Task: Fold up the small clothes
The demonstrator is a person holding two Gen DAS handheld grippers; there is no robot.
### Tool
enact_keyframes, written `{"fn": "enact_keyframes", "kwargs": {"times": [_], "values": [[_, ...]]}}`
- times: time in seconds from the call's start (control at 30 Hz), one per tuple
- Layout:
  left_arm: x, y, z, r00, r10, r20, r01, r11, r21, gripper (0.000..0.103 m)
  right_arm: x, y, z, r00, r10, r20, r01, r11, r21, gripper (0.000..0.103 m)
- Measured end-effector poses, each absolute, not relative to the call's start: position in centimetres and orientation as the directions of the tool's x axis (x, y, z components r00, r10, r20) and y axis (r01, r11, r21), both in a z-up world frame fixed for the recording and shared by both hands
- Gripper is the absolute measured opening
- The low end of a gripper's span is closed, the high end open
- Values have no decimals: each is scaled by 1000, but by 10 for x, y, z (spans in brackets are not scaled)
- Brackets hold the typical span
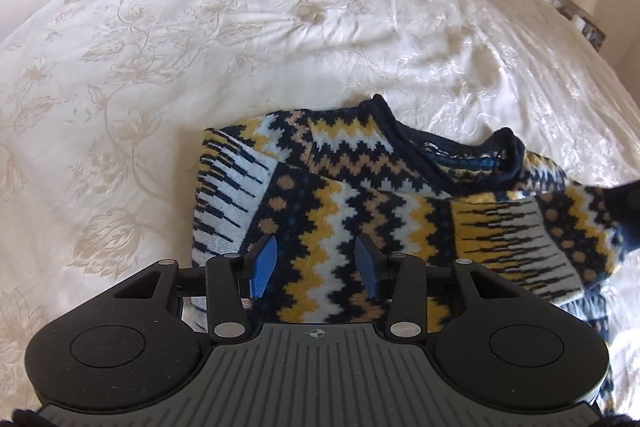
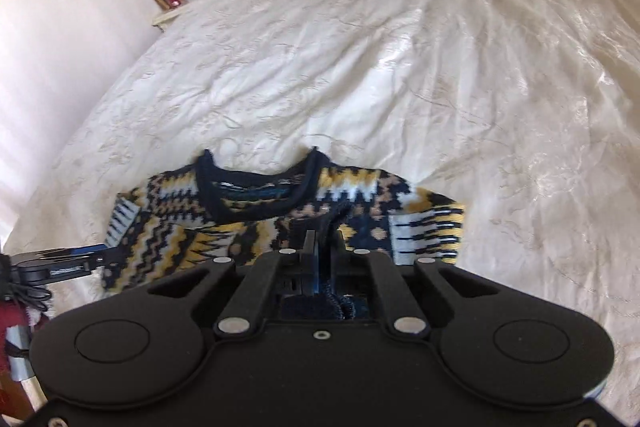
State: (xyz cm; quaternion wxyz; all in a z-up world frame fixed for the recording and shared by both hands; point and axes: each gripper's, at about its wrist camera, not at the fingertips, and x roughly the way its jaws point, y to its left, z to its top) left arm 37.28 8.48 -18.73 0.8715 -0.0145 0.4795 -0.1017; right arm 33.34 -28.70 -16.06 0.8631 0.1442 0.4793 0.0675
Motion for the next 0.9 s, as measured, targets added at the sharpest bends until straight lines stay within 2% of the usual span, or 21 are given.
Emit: {"fn": "enact_keyframes", "kwargs": {"times": [0.17, 0.23, 0.33, 0.4, 0.53, 0.63, 0.67, 0.77, 0.83, 0.9], "values": [[385, 90, -208, 481, -137, -866, 109, 989, -96, 42, 349, -291, -215, 406, 173, -897, 57, 975, 214, 12], [387, 95, -216, 462, -137, -876, 102, 990, -101, 42, 348, -291, -227, 378, 168, -910, 72, 975, 210, 19], [386, 99, -220, 457, -147, -877, 133, 987, -96, 42, 341, -294, -237, 366, 167, -915, 95, 972, 216, 23], [387, 98, -220, 453, -147, -879, 148, 985, -89, 42, 337, -298, -241, 365, 158, -918, 115, 970, 213, 39], [388, 99, -220, 446, -170, -879, 159, 981, -109, 47, 332, -302, -240, 371, 161, -915, 132, 966, 223, 45], [385, 100, -218, 432, -224, -874, 175, 971, -163, 60, 326, -301, -234, 384, 162, -909, 127, 966, 226, 64], [384, 100, -217, 427, -238, -872, 182, 968, -175, 64, 324, -300, -231, 390, 154, -908, 126, 968, 218, 78], [373, 97, -208, 432, -242, -869, 205, 965, -166, 68, 313, -300, -221, 411, 158, -898, 127, 965, 228, 81], [363, 97, -202, 438, -238, -867, 212, 964, -158, 72, 304, -300, -215, 419, 160, -894, 127, 964, 232, 89], [351, 99, -195, 446, -238, -863, 211, 965, -157, 77, 295, -298, -208, 425, 176, -888, 120, 961, 249, 103]]}}
